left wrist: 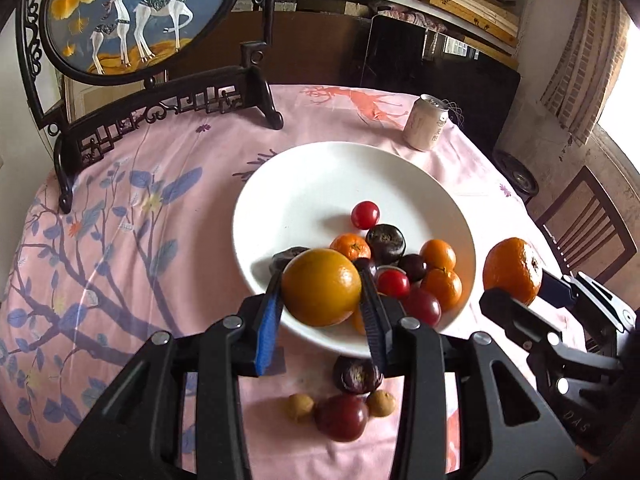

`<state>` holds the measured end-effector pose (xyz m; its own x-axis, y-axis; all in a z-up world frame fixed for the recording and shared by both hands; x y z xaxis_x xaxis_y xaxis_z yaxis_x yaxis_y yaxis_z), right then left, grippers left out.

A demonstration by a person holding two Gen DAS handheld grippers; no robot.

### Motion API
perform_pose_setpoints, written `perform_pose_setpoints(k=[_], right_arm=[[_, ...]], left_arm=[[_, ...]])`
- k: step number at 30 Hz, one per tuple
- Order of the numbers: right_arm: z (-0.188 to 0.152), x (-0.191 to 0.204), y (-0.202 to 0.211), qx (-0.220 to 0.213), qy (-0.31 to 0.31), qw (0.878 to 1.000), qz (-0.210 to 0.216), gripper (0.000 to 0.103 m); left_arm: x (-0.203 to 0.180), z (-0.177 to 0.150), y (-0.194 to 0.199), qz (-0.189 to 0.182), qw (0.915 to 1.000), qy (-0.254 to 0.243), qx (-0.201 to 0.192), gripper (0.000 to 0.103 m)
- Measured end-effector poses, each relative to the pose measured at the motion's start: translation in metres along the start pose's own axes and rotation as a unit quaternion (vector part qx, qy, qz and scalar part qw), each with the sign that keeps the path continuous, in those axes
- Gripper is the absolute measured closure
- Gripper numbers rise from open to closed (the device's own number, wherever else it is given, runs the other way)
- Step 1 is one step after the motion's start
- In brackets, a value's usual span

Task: Organize fruits
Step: 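Place the yellow orange and tangerine on the plate and open both grippers, then grasp a small yellow-brown fruit with the left gripper while the right grasps another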

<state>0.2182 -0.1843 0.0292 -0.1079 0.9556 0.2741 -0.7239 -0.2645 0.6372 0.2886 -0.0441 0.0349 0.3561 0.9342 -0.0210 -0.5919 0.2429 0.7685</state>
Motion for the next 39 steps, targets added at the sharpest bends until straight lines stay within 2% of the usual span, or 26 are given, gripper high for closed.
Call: perform_pose_setpoints(k=[5,11,14,17,19,22,24,28,32,39], right_arm=[[0.003,-0.004,-0.036,0.026,0.011,1.0,-0.01,0.057],[0.004,-0.004,-0.057,0.028,0.022,0.999,-0.024,0.054],[0.005,-0.003,-0.052,0.007,0.029,0.999,-0.036,0.049],[0.007,-0.004,-0.039,-0.004,0.026,0.999,-0.027,0.047],[0.007,-0.005,-0.03,-0.008,0.02,0.999,-0.023,0.041],[0.002,-0.009,-0.015,-0.006,0.0,1.0,-0.009,0.041],[-0.004,-0.01,-0.004,-0.004,-0.011,1.0,-0.002,0.041],[-0.023,-0.008,0.015,-0.001,-0.02,1.0,0.003,0.041],[-0.048,-0.004,0.024,0.022,-0.026,0.999,0.01,0.041],[-0.083,0.009,0.021,0.062,-0.009,0.998,-0.001,0.041]], left_arm=[[-0.001,0.01,-0.035,0.008,0.9996,0.01,0.025,0.065],[-0.002,0.02,-0.06,0.017,0.9991,0.017,0.034,0.064],[-0.001,0.024,-0.058,0.033,0.999,0.026,0.014,0.034],[-0.001,0.021,-0.042,0.033,0.9993,0.02,-0.002,0.034],[0.0,0.018,-0.031,0.039,0.9991,0.017,-0.008,0.033],[0.002,0.007,-0.013,0.042,0.9989,0.017,-0.01,0.03],[0.005,-0.003,-0.001,0.043,0.9987,0.023,-0.014,0.024],[0.008,-0.028,0.019,0.046,0.9986,0.02,-0.015,0.024],[0.011,-0.054,0.031,0.046,0.9987,0.018,-0.009,0.023],[0.015,-0.092,0.036,0.049,0.9986,0.017,0.006,0.022]])
Point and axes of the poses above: each gripper's, at about its wrist camera, not at the fingertips, and y roughly against the way its jaws point, x to its left, z to its top, the point moved 1 cm from there along -y, roughly the way its jaws point, and after that the axes turned 9 degrees about -y, right-handed, at the moved point
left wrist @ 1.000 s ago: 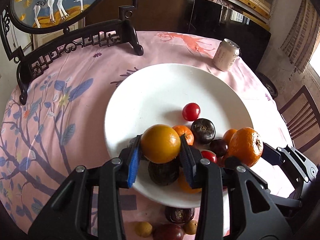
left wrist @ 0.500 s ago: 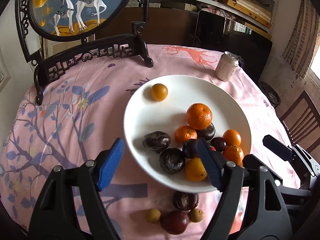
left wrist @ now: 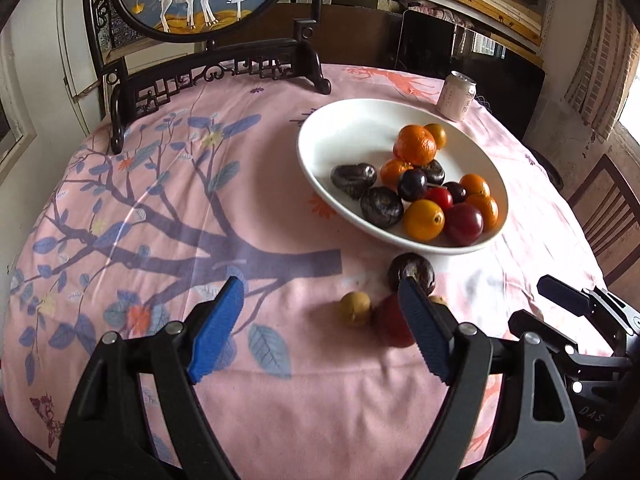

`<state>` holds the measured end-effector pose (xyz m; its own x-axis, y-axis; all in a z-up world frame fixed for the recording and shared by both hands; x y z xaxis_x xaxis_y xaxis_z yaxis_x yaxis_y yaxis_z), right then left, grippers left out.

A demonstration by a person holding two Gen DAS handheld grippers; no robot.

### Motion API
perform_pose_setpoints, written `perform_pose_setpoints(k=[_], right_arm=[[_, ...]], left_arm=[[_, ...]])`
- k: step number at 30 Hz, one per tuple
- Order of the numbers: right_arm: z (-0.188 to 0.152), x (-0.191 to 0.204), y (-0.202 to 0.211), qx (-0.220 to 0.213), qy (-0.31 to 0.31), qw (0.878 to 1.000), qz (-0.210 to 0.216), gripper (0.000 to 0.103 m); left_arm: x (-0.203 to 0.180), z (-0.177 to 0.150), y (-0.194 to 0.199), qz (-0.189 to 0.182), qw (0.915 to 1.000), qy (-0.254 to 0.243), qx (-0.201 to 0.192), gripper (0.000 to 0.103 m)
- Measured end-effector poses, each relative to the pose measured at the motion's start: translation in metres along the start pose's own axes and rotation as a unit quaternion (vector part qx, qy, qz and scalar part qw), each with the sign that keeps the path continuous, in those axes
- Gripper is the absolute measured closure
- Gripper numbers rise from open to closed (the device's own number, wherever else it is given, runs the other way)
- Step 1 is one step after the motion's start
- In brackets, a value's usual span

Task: Organize fruits
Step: 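Grasp a small yellow-brown fruit with the left gripper while the right grasps another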

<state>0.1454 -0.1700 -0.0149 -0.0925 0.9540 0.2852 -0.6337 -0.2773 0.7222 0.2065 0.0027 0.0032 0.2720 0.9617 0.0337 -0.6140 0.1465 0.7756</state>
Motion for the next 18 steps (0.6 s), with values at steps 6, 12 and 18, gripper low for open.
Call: perform_pose_setpoints(k=[6,12,18], right_arm=[[-0.014,0.02,-0.017,0.024,0.043,0.998,-0.033,0.042],[-0.018,0.035,-0.043,0.053,0.077,0.994,-0.051,0.056],[-0.01,0.043,-0.064,0.061,0.092,0.992,-0.062,0.061]], left_arm=[[0.004,-0.022,-0.006,0.008,0.9997,-0.019,0.013,0.021],[0.015,-0.028,-0.016,-0.012,0.9997,-0.004,0.022,0.021],[0.026,-0.031,-0.018,-0.035,0.9991,0.013,0.019,0.021]])
Point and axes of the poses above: each gripper's, at about its wrist camera, not at the fingertips, and y roughly against the way its jaws point, x to its left, z to its top, the point moved 1 cm from there along -y, roughly the way its jaws point, and after that the axes turned 9 degrees about -y, right-handed, at the moved point
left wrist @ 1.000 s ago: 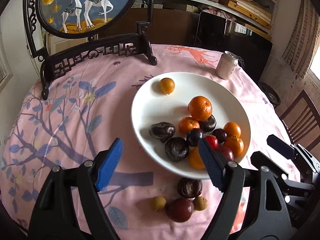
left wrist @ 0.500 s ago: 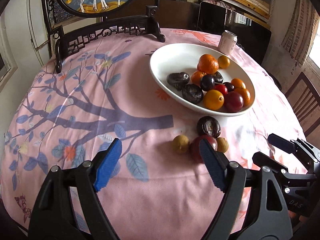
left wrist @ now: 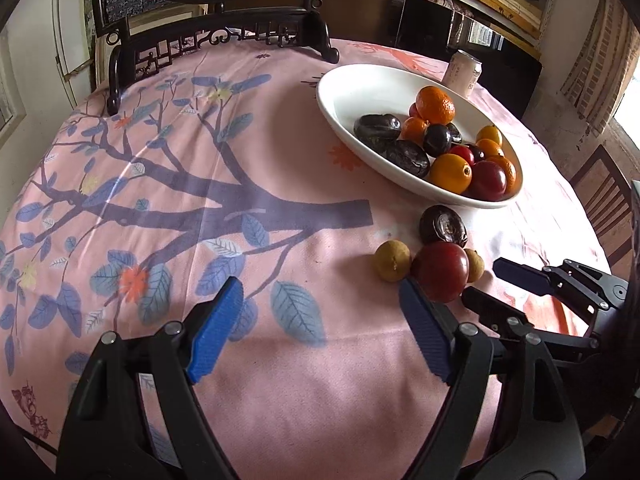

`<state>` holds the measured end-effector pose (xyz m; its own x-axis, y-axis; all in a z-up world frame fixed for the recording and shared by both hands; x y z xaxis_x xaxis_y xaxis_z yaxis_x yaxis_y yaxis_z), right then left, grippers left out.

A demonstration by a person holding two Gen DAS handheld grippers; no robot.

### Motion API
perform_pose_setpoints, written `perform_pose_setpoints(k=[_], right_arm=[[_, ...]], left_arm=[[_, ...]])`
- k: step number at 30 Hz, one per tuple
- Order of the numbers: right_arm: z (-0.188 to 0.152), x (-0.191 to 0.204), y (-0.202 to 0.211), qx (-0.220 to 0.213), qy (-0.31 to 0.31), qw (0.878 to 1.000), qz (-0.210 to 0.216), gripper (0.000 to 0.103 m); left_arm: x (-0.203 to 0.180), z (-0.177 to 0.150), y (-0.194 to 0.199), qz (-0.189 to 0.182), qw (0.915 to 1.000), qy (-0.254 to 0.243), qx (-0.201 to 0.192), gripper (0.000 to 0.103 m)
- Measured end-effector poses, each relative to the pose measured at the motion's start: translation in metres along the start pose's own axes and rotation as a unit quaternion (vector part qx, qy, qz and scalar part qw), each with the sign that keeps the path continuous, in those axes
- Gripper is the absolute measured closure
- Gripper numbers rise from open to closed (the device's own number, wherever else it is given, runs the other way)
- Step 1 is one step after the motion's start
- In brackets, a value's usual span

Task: Organize fruits
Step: 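Grasp a small yellow-brown fruit with the left gripper while the right grasps another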

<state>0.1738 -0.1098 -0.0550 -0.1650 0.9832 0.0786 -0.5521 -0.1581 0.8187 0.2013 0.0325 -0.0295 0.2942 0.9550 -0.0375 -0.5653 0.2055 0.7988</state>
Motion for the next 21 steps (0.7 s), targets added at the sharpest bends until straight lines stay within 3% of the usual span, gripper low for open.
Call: perform_pose_setpoints(k=[4,5,13,21], right_arm=[[0.01,0.005,-0.009,-0.004,0.009,1.0,0.0,0.064],[0.012,0.006,-0.01,-0.004,0.011,1.0,0.009,0.079],[0.012,-0.003,-0.009,-0.004,-0.013,0.999,0.043,0.08],[0.004,-0.026,0.006,-0.013,-0.052,0.996,0.065,0.079]], left_arm=[[0.001,0.0,-0.002,-0.002,1.0,0.0,0.002,0.021],[0.001,0.0,-0.004,-0.002,1.0,-0.001,0.005,0.021],[-0.004,-0.002,-0.014,-0.001,0.9998,-0.009,0.018,0.021],[-0.018,-0.001,-0.023,0.022,0.9988,-0.035,0.027,0.021]])
Point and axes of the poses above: each gripper's, at about its wrist camera, not at the fingertips, and y roughly against the way its jaws point, x to its left, z to its top, the point moved 1 cm from there along -y, roughly the way its jaws point, and after that the axes turned 9 degrees about -y, right-handed, at the moved point
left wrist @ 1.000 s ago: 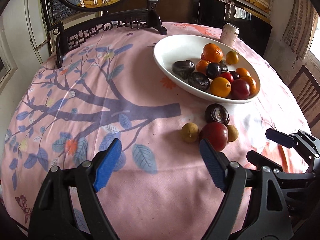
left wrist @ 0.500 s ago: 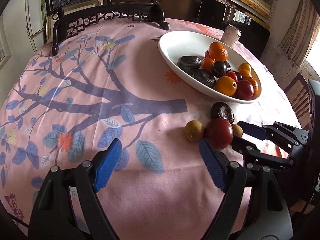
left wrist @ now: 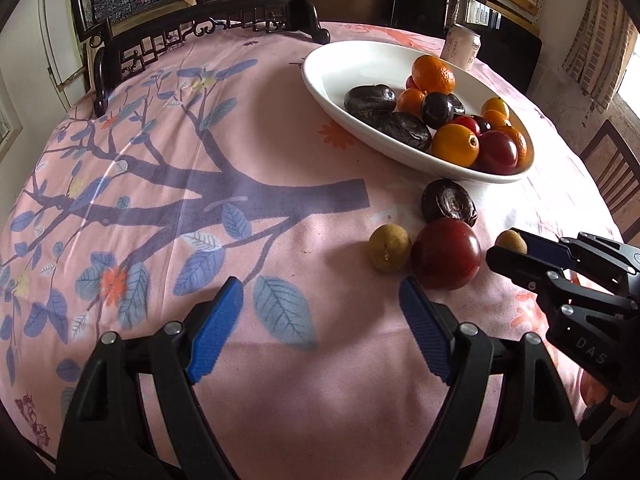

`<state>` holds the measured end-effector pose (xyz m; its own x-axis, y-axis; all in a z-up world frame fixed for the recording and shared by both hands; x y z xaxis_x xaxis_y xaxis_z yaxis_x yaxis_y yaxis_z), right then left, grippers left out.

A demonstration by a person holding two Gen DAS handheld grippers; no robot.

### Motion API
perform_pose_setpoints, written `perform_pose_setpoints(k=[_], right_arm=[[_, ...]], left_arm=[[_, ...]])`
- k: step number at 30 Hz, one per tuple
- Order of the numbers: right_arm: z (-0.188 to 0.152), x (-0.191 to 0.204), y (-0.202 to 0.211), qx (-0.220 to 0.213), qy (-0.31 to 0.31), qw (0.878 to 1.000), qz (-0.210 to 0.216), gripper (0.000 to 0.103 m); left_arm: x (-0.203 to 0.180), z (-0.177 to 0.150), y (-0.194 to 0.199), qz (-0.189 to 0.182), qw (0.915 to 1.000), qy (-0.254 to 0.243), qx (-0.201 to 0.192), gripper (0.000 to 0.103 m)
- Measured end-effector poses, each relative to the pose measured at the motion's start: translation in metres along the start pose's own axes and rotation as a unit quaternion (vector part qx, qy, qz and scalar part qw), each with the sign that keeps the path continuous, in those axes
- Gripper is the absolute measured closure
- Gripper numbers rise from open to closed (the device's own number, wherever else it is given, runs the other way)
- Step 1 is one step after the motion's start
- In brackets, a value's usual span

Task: Organize fruits
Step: 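Grasp a small yellow-brown fruit with the left gripper while the right grasps another, then lower both small fruits onto the plate and open both grippers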

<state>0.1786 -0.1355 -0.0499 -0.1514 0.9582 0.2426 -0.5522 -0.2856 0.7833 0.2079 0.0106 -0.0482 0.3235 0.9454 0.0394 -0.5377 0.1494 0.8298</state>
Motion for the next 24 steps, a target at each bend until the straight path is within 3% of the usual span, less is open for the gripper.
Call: perform_pose_setpoints(k=[4,6,13,15,24], right_arm=[[0.001,-0.01,0.007,-0.006,-0.018,1.0,0.011,0.08],[0.002,-0.012,0.01,-0.01,-0.022,1.0,0.016,0.079],[0.002,-0.015,0.015,-0.017,-0.023,0.999,0.026,0.08],[0.002,-0.016,0.018,-0.021,-0.025,0.999,0.027,0.08],[0.002,-0.019,0.025,-0.037,-0.032,0.998,0.027,0.08]], left_arm=[[-0.013,0.005,-0.006,0.022,0.9992,-0.032,0.006,0.025],[-0.018,0.009,-0.007,0.021,0.9989,-0.041,0.002,0.037],[-0.031,0.028,-0.017,0.006,0.9979,-0.064,0.0,0.06],[-0.036,0.029,-0.017,0.0,0.9975,-0.071,0.0,0.077],[-0.028,0.023,-0.001,-0.004,0.9992,-0.04,0.001,0.077]])
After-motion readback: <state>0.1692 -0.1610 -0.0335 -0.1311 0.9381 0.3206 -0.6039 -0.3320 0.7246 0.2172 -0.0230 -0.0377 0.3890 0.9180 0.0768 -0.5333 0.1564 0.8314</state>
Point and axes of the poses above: each gripper's, at about its wrist camera, not at the fingertips, and y roughly against the way its jaws point, x to its left, z to its top, the point moved 1 cm from there along -y, roughly the way its jaws point, and after that the axes turned 9 degrees about -y, right-handed, at the moved point
